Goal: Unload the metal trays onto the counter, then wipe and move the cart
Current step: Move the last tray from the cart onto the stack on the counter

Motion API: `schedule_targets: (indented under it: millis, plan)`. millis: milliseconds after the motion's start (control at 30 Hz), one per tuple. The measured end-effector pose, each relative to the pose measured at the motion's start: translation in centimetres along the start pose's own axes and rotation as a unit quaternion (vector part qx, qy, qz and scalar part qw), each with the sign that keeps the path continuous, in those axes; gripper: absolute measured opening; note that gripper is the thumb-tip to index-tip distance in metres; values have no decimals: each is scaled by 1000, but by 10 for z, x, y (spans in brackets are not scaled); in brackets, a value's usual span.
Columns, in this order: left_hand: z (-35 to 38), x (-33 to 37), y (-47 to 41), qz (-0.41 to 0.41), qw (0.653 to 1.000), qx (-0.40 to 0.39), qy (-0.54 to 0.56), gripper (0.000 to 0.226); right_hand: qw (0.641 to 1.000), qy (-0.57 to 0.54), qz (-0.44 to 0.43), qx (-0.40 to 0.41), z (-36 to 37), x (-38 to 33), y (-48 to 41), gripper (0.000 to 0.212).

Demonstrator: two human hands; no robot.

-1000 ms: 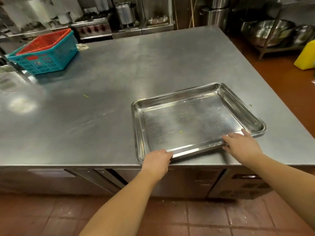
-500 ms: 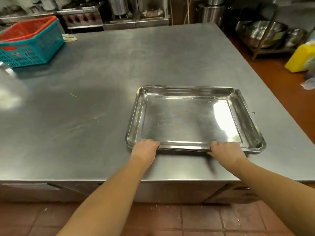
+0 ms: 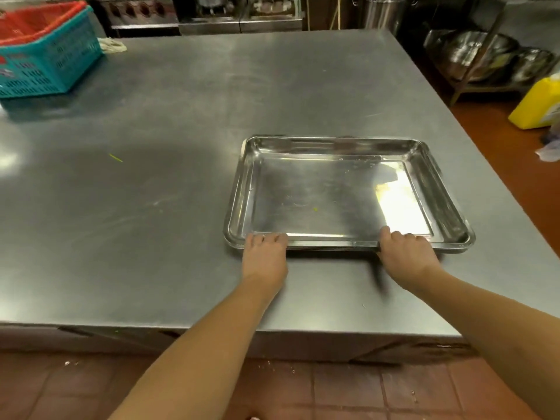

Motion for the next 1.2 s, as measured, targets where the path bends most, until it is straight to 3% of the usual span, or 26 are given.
schedule_targets:
  millis: [133, 267, 700, 867, 1200]
  plan:
    - [16, 13, 19, -65, 998, -3, 13, 63, 999, -23, -17, -23, 1, 7, 5, 26]
    - [19, 34, 43, -88, 996, 3, 34, 59, 998, -33, -41, -23, 9, 18, 23, 28]
    - [29, 53, 101, -48, 998, 12, 36, 55, 996, -80, -25, -11, 33, 16, 94, 27]
    - [37, 52, 127, -45, 999, 14, 24, 57, 993, -114, -20, 35, 30, 8, 125, 24]
    - [45, 47, 143, -42, 998, -56, -6, 79, 990, -142, 2, 10, 34, -2, 143, 27]
Point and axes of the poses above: each hand's wrist, its own y-axis away from the middle knuckle, its own z-axis out of the palm, x = y × z, the point moved 8 cm from there along -y, towards the middle knuckle, and after that the axes turned 10 degrees about -x, right-handed, at the moved point
